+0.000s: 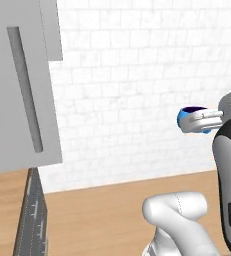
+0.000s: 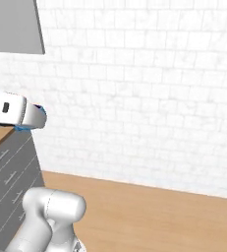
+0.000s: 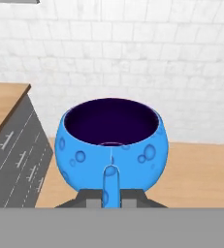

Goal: Gather all objects into one cabinet and sort the glasses and bowls to opposite sides.

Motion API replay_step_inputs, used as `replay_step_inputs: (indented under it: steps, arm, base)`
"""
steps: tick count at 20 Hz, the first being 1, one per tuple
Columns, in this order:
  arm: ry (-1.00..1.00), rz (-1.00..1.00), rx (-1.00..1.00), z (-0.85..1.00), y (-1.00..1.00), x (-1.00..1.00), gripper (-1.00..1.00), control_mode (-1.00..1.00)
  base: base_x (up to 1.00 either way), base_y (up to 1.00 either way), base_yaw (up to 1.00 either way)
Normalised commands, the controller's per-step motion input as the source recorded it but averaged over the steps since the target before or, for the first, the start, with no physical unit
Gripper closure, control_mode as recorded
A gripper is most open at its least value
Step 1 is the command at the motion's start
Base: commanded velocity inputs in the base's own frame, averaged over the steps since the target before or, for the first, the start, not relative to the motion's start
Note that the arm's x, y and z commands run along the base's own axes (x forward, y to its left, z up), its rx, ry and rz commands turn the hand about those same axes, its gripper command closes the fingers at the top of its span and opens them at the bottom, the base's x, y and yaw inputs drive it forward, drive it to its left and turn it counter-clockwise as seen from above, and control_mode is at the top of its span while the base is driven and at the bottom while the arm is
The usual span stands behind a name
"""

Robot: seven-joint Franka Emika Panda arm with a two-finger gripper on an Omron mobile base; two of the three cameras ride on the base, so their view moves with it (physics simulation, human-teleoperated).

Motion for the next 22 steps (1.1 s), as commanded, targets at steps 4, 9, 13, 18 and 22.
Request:
replay_step_inputs:
  steps: [4,9,13,18,22]
  arm:
    - [0.0,0.0,0.0,0.0,0.0,0.0,1.0,1.0]
    - [0.0,0.0,0.0,0.0,0.0,0.0,1.0,1.0]
    - [0.0,0.0,0.0,0.0,0.0,0.0,1.0,1.0]
    - [0.0,0.0,0.0,0.0,0.0,0.0,1.0,1.0]
    - [0.0,0.0,0.0,0.0,0.0,0.0,1.0,1.0]
  base:
    - [0.93,-0.15,0.39]
    - [0.96,-0.18,0.69]
    - [0.85,-0.18,0.79]
    - [0.73,-0.13,0.84]
    - [0.35,-0.02,0.92]
